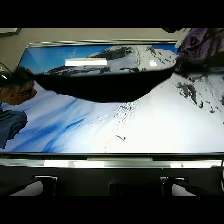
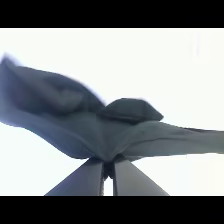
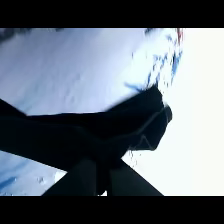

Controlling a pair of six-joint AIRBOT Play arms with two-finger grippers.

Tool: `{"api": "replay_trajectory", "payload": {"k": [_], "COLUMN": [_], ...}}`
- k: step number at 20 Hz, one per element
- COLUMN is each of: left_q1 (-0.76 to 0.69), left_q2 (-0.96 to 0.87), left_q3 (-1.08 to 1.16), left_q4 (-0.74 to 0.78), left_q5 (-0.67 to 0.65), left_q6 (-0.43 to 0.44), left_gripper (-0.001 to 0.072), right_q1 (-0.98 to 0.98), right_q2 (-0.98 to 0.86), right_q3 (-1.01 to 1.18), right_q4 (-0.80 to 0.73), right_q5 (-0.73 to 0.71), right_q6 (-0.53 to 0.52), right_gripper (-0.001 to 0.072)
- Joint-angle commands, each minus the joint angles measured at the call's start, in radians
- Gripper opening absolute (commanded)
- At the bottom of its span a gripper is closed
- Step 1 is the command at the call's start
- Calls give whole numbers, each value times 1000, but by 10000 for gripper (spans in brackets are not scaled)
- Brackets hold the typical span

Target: Fold the clothes and pants, and hang the long-sleeved shirts on hangers.

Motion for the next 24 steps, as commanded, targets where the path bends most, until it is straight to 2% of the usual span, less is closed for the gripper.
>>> {"api": "replay_trajectory", "payload": {"k": [1,3,8,12,15,18,21,24], "left_q1": [0,0,0,0,0,-8,-72,-148], "left_q2": [81,166,410,473,426,322,159,-71], "left_q3": [376,490,504,503,441,308,160,76], "left_q4": [174,254,396,441,412,332,350,432], "left_q5": [-60,-84,-161,-203,-210,-221,-209,-111], "left_q6": [-104,-137,-234,-257,-255,-237,-196,-175], "left_gripper": [13,13,14,14,14,14,14,14], "right_q1": [0,0,0,0,0,1,1,29], "right_q2": [96,189,461,517,424,238,11,-242], "right_q3": [272,355,362,362,362,362,351,350], "right_q4": [-64,-119,-196,-287,-311,-304,-272,-269], "right_q5": [-24,-50,-80,-119,-187,-272,-297,-288], "right_q6": [55,85,164,256,269,312,315,298], "right_gripper": [30,30,30,30,30,31,31,31]}}
